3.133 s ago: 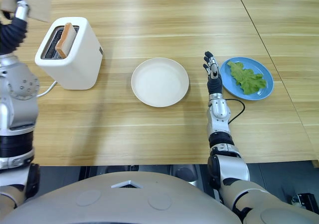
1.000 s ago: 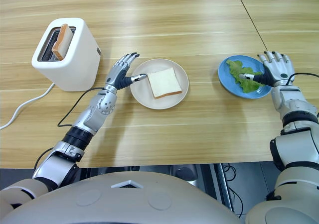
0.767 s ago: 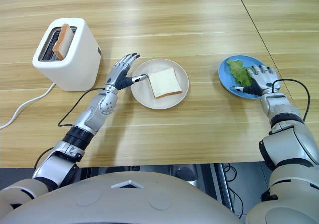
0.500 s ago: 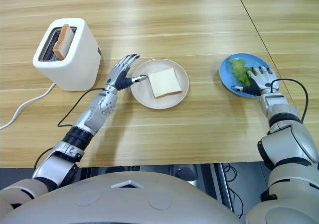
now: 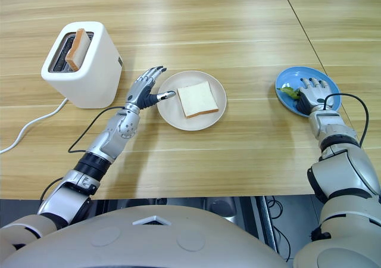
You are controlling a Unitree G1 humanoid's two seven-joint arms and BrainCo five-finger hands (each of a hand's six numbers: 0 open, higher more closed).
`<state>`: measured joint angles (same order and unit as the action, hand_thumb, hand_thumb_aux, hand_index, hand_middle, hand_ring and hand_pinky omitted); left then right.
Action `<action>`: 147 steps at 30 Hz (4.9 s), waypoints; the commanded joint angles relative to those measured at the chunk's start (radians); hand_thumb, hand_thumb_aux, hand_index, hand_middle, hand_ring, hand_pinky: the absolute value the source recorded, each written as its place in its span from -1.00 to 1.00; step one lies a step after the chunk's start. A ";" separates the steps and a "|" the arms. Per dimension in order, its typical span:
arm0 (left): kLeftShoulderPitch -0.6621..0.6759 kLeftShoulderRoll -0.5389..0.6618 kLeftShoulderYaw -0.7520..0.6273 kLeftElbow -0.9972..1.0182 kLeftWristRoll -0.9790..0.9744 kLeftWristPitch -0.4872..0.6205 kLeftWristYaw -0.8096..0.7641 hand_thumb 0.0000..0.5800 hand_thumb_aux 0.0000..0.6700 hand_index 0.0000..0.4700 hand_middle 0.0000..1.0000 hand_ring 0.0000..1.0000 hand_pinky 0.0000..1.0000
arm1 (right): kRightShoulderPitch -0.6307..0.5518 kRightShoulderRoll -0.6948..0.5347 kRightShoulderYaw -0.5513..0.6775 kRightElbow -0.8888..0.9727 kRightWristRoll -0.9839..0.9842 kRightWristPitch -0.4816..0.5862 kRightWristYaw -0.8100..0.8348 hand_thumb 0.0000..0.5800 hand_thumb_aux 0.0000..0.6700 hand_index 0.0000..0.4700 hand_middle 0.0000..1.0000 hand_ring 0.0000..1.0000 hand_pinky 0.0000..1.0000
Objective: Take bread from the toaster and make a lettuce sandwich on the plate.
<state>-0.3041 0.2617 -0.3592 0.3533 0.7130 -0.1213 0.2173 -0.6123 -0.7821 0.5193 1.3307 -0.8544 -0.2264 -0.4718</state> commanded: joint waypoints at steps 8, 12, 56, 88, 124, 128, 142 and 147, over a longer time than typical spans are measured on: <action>0.016 0.002 0.023 0.002 -0.032 -0.013 0.020 -1.00 -1.00 -1.00 -1.00 -1.00 -1.00 | 0.041 -0.082 -0.051 -0.199 0.057 -0.151 -0.142 1.00 1.00 0.96 1.00 1.00 1.00; 0.010 -0.004 0.075 0.002 -0.096 -0.029 0.035 -1.00 -1.00 -1.00 -1.00 -1.00 -1.00 | 0.140 -0.111 -0.113 -0.613 0.054 -0.109 -0.106 1.00 1.00 0.96 1.00 1.00 1.00; -0.029 -0.014 0.097 0.147 -0.164 -0.082 0.063 -1.00 -1.00 -1.00 -1.00 -1.00 -1.00 | 0.184 0.210 0.110 -0.890 -0.171 -0.064 0.078 1.00 1.00 0.96 1.00 1.00 1.00; 0.008 0.032 0.115 -0.059 -0.122 -0.107 0.084 -1.00 -1.00 -1.00 -1.00 -1.00 -1.00 | 0.534 -0.026 -0.265 -1.488 -0.088 -0.050 0.251 -1.00 -1.00 -1.00 -1.00 -1.00 -1.00; -0.006 0.303 0.330 -0.121 0.134 0.467 -0.113 0.87 0.49 0.46 -1.00 -1.00 -1.00 | 0.563 0.069 -0.468 -1.365 0.084 -0.146 0.237 -1.00 -1.00 -1.00 -1.00 -1.00 -1.00; -0.008 0.305 0.328 -0.134 0.120 0.452 -0.082 1.00 1.00 0.96 -1.00 -1.00 -1.00 | 0.562 0.069 -0.466 -1.356 0.081 -0.144 0.238 -1.00 -1.00 -1.00 -1.00 -1.00 -1.00; 0.085 0.304 0.476 -0.621 0.108 0.204 0.284 1.00 1.00 0.96 -1.00 -1.00 -1.00 | 0.563 0.076 -0.458 -1.330 0.074 -0.142 0.230 -1.00 -1.00 -1.00 -1.00 -1.00 -1.00; 0.077 0.229 0.478 -0.683 -0.235 0.044 0.115 1.00 1.00 0.96 1.00 1.00 1.00 | 0.569 0.088 -0.461 -1.306 0.097 -0.153 0.218 -1.00 -1.00 -1.00 -1.00 -1.00 -1.00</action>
<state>-0.2233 0.5152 0.1341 -0.3448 0.6108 -0.0382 0.4187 -0.0532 -0.7043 0.0661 0.0076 -0.7722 -0.3737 -0.2501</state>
